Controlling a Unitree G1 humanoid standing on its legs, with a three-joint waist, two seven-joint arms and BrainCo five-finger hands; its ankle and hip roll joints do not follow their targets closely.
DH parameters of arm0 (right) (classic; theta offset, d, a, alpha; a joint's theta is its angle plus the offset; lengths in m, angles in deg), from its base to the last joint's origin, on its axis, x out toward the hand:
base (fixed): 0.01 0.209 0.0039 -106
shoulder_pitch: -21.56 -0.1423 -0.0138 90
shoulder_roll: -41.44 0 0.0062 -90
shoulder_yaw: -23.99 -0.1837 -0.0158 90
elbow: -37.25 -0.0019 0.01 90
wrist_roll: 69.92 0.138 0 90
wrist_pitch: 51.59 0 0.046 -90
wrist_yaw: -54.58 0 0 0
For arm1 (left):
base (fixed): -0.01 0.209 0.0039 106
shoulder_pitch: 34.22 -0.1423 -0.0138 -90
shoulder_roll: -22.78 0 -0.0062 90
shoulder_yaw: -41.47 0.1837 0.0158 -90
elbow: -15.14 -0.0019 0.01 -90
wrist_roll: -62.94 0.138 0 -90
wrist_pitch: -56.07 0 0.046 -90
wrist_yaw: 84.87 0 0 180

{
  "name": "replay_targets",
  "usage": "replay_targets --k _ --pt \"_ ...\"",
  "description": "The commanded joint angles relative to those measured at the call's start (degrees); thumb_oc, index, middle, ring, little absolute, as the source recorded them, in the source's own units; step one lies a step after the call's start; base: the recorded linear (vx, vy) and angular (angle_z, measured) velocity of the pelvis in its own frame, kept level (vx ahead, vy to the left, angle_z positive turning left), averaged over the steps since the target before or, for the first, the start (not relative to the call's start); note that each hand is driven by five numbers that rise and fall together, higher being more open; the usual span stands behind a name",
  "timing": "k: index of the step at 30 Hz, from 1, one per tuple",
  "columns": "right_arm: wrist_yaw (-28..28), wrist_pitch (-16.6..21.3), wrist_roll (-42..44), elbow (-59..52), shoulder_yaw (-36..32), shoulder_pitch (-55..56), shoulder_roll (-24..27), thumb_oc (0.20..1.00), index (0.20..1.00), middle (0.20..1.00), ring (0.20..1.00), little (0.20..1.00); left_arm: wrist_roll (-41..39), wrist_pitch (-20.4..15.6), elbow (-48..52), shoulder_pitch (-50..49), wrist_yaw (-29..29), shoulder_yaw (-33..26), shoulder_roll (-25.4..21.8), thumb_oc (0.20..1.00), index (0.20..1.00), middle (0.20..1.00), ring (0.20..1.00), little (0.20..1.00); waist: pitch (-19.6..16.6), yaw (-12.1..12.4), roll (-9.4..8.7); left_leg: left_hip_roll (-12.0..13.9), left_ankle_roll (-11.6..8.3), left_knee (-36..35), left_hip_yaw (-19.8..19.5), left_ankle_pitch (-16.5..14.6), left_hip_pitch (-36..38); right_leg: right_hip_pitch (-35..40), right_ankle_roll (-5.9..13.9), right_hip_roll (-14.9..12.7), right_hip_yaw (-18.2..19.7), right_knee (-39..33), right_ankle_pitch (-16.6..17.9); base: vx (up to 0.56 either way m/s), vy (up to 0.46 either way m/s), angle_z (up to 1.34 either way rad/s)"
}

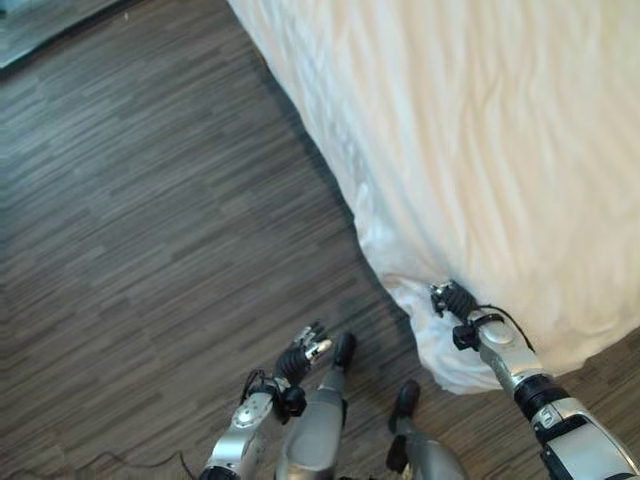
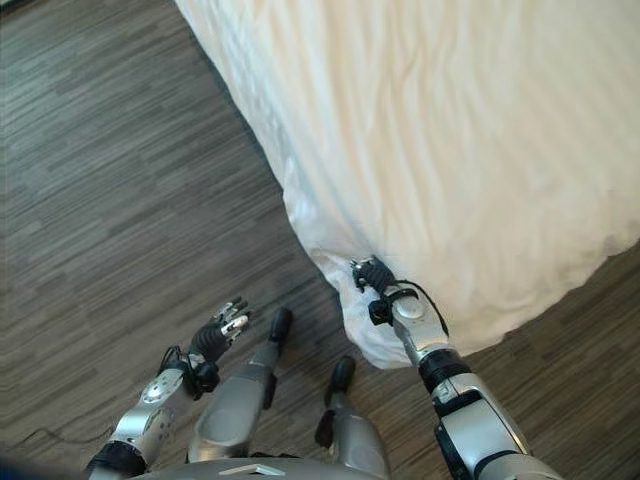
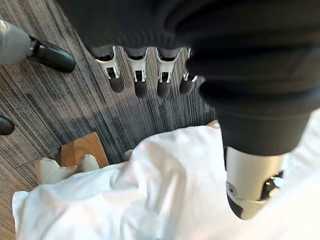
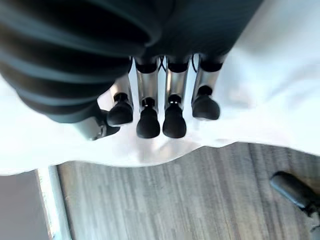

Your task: Making the bed.

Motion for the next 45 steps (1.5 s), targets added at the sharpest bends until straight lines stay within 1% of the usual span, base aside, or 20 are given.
replay_targets --k 1,2,3,6,10,15,16,17,19,20,21,22,24,25,26,30,31,34,39,45 --pt "-3.94 1.06 5.39 7.04 -5.4 0.14 4.29 0.2 0.2 0.2 0.2 0.2 -1.03 -2.2 0.31 0.76 0.03 1.18 1.12 1.0 1.0 1.0 1.0 1.0 0.27 -0.48 -1.13 2.5 -1.2 0.26 -0.51 0.13 -0.65 -5.99 3.24 -4.32 -0.63 0.65 10.19 0.0 0.004 -0.04" --pt "-3.91 1.09 5.4 7.08 -5.4 0.14 4.29 0.2 0.2 0.2 0.2 0.2 -1.02 -2.2 0.31 0.75 0.03 1.19 1.11 1.0 1.0 1.0 1.0 1.0 0.23 -0.45 -1.15 2.51 -1.2 0.26 -0.48 0.12 -0.67 -6.02 3.23 -4.31 -0.61 0.65 10.18 0.0 0.006 -0.04" --pt "-2.89 0.48 6.12 10.27 -6.38 3.12 2.68 0.2 0.2 0.2 0.2 0.2 -0.72 -2.08 0.47 1.03 0.0 1.19 1.47 1.0 1.0 1.0 1.0 1.0 0.81 -1.03 -0.92 2.6 -1.17 0.26 -0.38 0.22 -0.87 -6.46 3.14 -4.23 -0.31 0.65 10.12 0.0 0.008 -0.06" --pt "-2.52 -0.18 8.14 15.66 -9.33 7.77 0.17 0.2 0.2 0.2 0.2 0.2 -0.62 -2.07 0.82 1.77 -0.11 1.08 1.97 1.0 1.0 1.0 1.0 1.0 1.57 -2.31 -0.39 2.76 -1.19 0.26 -0.1 0.08 -0.97 -6.9 3.06 -4.13 -0.03 0.65 10.0 0.0 0.012 -0.06" --pt "-2.39 -0.94 11.59 20.97 -13.8 12.79 -1.97 0.2 0.2 0.2 0.2 0.2 -0.58 -1.95 1.09 2.58 -0.13 1.39 2.53 1.0 1.0 1.0 1.0 1.0 2.13 -4.3 0.08 2.86 -1.12 0.26 0.7 0.18 -1.4 -8.0 3.1 -4.24 0.89 0.65 10.36 -0.01 0.034 -0.11" --pt "-1.01 -2.79 6.3 23.51 -12.82 18.06 -1.65 0.2 0.2 0.2 0.2 0.2 0.6 -2.01 2.02 2.89 0.34 1.26 1.79 1.0 1.0 1.0 1.0 1.0 1.62 -6.37 -0.32 3.07 -1.04 0.26 1.59 -0.07 -0.61 -8.08 3.12 -4.03 1.86 0.65 10.31 0.01 0.012 -0.17" --pt "-1.23 -2.57 7.93 22.01 -14.31 18.84 -1.23 0.2 0.2 0.2 0.2 0.2 0.39 -2.16 2.0 3.01 0.23 0.88 1.7 1.0 1.0 1.0 1.0 1.0 1.43 -7.04 -0.5 3.08 -1.02 0.26 1.76 -0.18 -0.32 -7.98 3.1 -3.95 2.19 0.65 10.22 0.01 0.01 -0.06" --pt "-1.23 -2.57 7.93 22.0 -14.32 18.85 -1.23 0.2 0.2 0.2 0.2 0.2 0.39 -2.16 2.0 3.0 0.23 0.88 1.7 1.0 1.0 1.0 1.0 1.0 1.43 -7.03 -0.5 3.08 -1.02 0.26 1.77 -0.19 -0.31 -7.97 3.1 -3.95 2.19 0.65 10.22 0.0 0.0 0.0" --pt "-2.03 -0.77 12.69 16.6 -18.49 20.35 0.29 0.2 0.2 0.2 0.2 0.2 -0.01 -2.49 2.21 3.22 -0.32 -0.63 1.24 1.0 1.0 1.0 1.0 1.0 1.05 -8.56 -1.13 3.26 -1.12 0.26 2.15 -0.64 0.42 -7.59 3.08 -3.78 2.76 0.65 9.83 0.01 0.0 -0.07" --pt "-5.04 3.75 22.22 2.54 -25.9 21.67 1.55 0.2 0.2 0.2 0.2 0.2 -0.78 -2.83 2.22 3.21 -1.45 -2.17 1.19 1.0 1.0 1.0 1.0 1.0 0.46 -10.32 -1.85 3.35 -1.18 0.26 2.61 -1.01 0.96 -7.4 3.13 -3.71 3.37 0.65 9.65 0.02 -0.001 -0.15" --pt "-6.76 6.79 25.05 -4.1 -29.94 22.59 1.84 0.2 0.2 0.2 0.2 0.2 -1.15 -3.18 2.13 3.08 -2.27 -2.92 1.43 1.0 1.0 1.0 1.0 1.0 -0.03 -11.17 -2.13 3.43 -1.2 0.26 2.77 -1.27 1.19 -7.31 3.16 -3.71 3.7 0.65 9.59 0.0 0.0 -0.2" --pt "-7.75 8.45 23.79 -7.05 -30.63 23.18 2.2 0.2 0.2 0.2 0.2 0.2 -1.15 -3.36 2.19 2.99 -2.48 -3.13 1.45 1.0 1.0 1.0 1.0 1.0 -0.28 -11.46 -2.28 3.39 -1.2 0.26 2.8 -1.08 1.06 -7.43 3.16 -3.78 3.84 0.65 9.81 0.01 -0.007 -0.28" --pt "-8.76 9.98 22.33 -17.17 -32.96 24.03 3.18 0.2 0.2 0.2 0.2 0.2 -0.56 -3.67 2.79 2.5 -2.76 -2.74 1.05 1.0 1.0 1.0 1.0 1.0 -0.94 -12.11 -2.68 3.36 -1.21 0.26 2.92 -1.29 1.19 -7.55 3.2 -3.78 3.96 0.65 9.92 -0.02 -0.026 -0.25" --pt "-9.1 11.48 19.15 -29.69 -32.7 24.09 4.13 0.2 0.2 0.2 0.2 0.2 0.13 -3.56 3.43 2.35 -2.39 -2.38 0.64 1.0 1.0 1.0 1.0 1.0 -1.02 -12.36 -3.0 3.56 -1.26 0.26 3.33 -1.7 1.59 -7.49 3.24 -3.63 4.17 0.65 9.99 -0.04 -0.027 -0.1" --pt "-7.91 12.22 18.22 -37.01 -31.55 23.84 4.7 0.2 0.2 0.2 0.2 0.2 0.25 -3.54 3.8 2.46 -2.34 -2.15 0.33 1.0 1.0 1.0 1.0 1.0 -1.07 -12.32 -3.22 3.62 -1.28 0.26 3.64 -1.66 1.61 -7.68 3.22 -3.55 4.34 0.65 10.19 -0.04 -0.017 -0.11" --pt "-8.04 12.08 18.09 -37.29 -31.58 23.95 4.56 0.2 0.2 0.2 0.2 0.2 0.25 -3.53 3.81 2.47 -2.34 -2.15 0.28 1.0 1.0 1.0 1.0 1.0 -1.22 -12.32 -3.31 3.55 -1.25 0.26 3.67 -1.37 1.3 -8.0 3.21 -3.61 4.39 0.65 10.42 -0.01 0.0 -0.08" --pt "-5.13 10.74 14.65 -51.48 -23.94 20.84 6.33 0.2 0.2 0.2 0.2 0.2 1.11 -2.85 4.55 2.14 -2.2 -1.03 -0.33 1.0 1.0 1.0 1.0 1.0 -1.08 -11.51 -3.99 3.87 -1.28 0.26 4.79 -1.35 1.77 -8.23 3.31 -3.3 4.74 0.65 10.81 -0.02 -0.026 -0.03" --pt "-4.16 9.47 14.47 -49.75 -19.86 18.49 6.38 0.2 0.2 0.2 0.2 0.2 0.74 -2.77 4.6 1.46 -1.77 -0.22 -0.28 1.0 1.0 1.0 1.0 1.0 -1.04 -10.61 -3.75 3.83 -1.32 0.26 4.6 -1.17 1.58 -8.19 3.18 -3.39 4.27 0.65 10.76 -0.01 -0.028 -0.19" --pt "-4.78 8.4 14.17 -44.14 -17.42 16.18 5.06 0.2 0.2 0.2 0.2 0.2 0.15 -2.72 3.95 1.59 -1.19 0.63 0.21 1.0 1.0 1.0 1.0 1.0 -0.54 -9.78 -3.03 3.7 -1.39 0.26 3.67 -0.85 1.07 -8.12 3.04 -3.63 3.56 0.65 10.71 0.0 -0.007 0.0" --pt "-6.88 7.67 14.9 -30.95 -15.04 11.94 3.61 0.2 0.2 0.2 0.2 0.2 -0.86 -2.87 2.44 2.17 -1.3 1.35 0.67 1.0 1.0 1.0 1.0 1.0 0.87 -8.42 -1.78 3.34 -1.42 0.26 2.42 -0.25 -0.37 -8.89 3.04 -3.86 2.9 0.65 11.03 0.0 -0.012 0.14"
